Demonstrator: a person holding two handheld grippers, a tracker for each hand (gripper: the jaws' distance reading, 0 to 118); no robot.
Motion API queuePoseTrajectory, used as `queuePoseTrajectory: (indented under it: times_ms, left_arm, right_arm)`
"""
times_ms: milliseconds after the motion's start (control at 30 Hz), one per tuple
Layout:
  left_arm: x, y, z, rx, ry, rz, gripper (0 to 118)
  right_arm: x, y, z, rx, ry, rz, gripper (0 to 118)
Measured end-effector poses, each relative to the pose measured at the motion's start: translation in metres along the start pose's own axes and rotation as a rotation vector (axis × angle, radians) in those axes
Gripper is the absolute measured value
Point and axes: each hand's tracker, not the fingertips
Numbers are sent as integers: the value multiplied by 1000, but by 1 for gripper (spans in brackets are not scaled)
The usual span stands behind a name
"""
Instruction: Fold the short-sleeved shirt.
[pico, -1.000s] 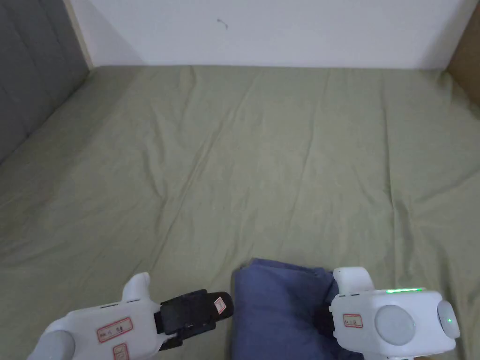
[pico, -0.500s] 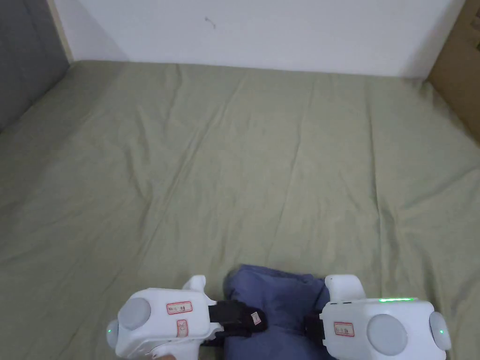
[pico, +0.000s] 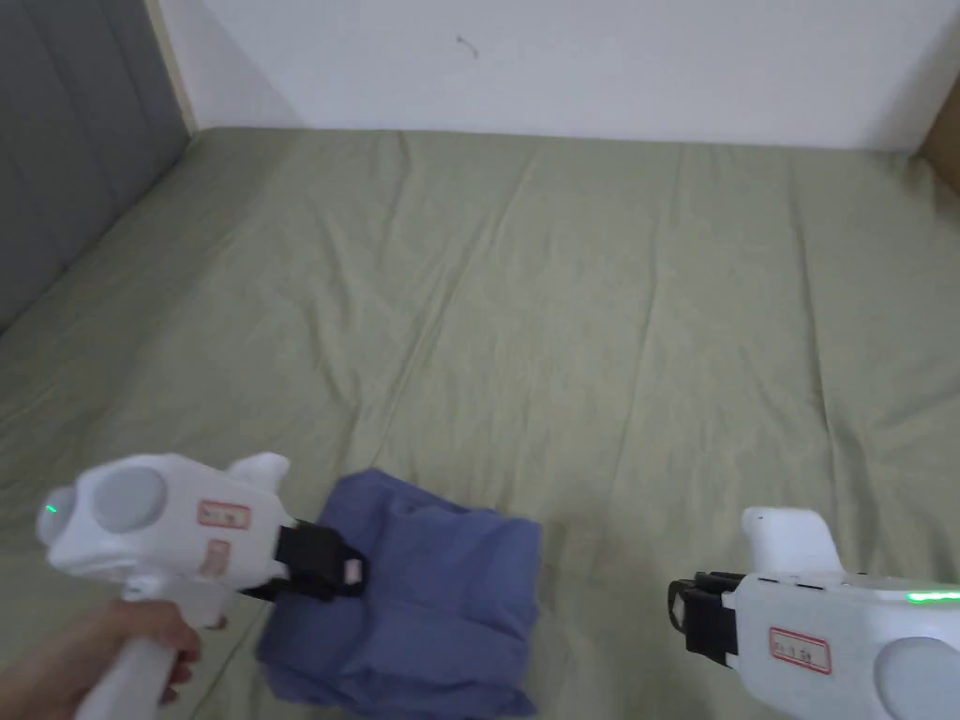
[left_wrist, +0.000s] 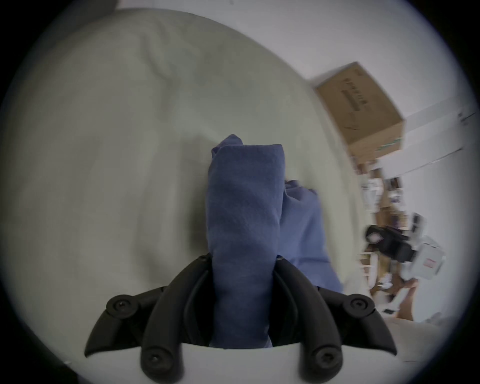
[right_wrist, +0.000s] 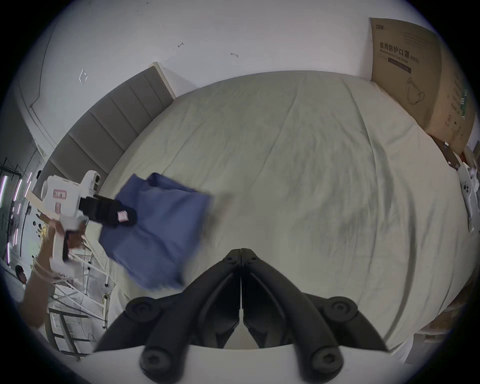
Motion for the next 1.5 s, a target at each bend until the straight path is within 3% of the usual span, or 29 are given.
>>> queuePoseTrajectory:
  times_ms: [267,367,400,433,467,500,633,667,700,733,767,933,1033,1200,1333,1400,1500]
  left_arm:
    - [-109,43,79,-85,715,-65,27]
    - [-139,44,89,-114,829,-38,30]
    - [-143,44,92,-89,869,-20,44]
    - [-144,42,94,-77,909,-14,72]
    - [-151,42,98,-58,909,-3,108]
    - [-148,40,105,-25,892,3,117]
    - [-126,41,126,86,799,49,112]
    - [-114,40,131,115,776,45,105]
    - [-103,39,134,138,756,42,85]
    - [-93,39,137,160,720,30,48]
    - [-81,37,136,164,706,28,0]
    - [-2,16,135,282,562,-14,0]
    - [55,-10,138,435,550,-30,0]
    - [142,-50,139,578,547,-91,0]
    - [197,-69,140,699,574,-160,0]
    - [225,-82,144,770,525,-140,0]
    - [263,-104,149,893,381,-194,0]
  right_arm:
    - [14,1,-9,-13,-37,-30,0]
    - [17,-2,-14,-33,-58,-24,0]
    - [18,-3,-15,-37,-64,-24,0]
    - [18,-4,-17,-44,-68,-21,0]
    - [19,-4,-18,-48,-68,-21,0]
    - [19,-4,-19,-54,-66,-20,0]
    - [17,-4,-21,-59,-62,-14,0]
    - [17,-3,-20,-55,-58,-17,0]
    - [16,-3,-19,-50,-53,-18,0]
    - [15,-3,-16,-44,-48,-17,0]
    - [14,-3,-14,-37,-44,-15,0]
    - [12,-4,4,5,-44,4,0]
    - [17,-2,25,62,-15,-46,0]
    - [14,8,74,215,-69,42,0]
    - [16,14,118,378,-72,29,0]
    - [13,13,136,452,-111,42,0]
    - [4,5,159,560,-203,127,0]
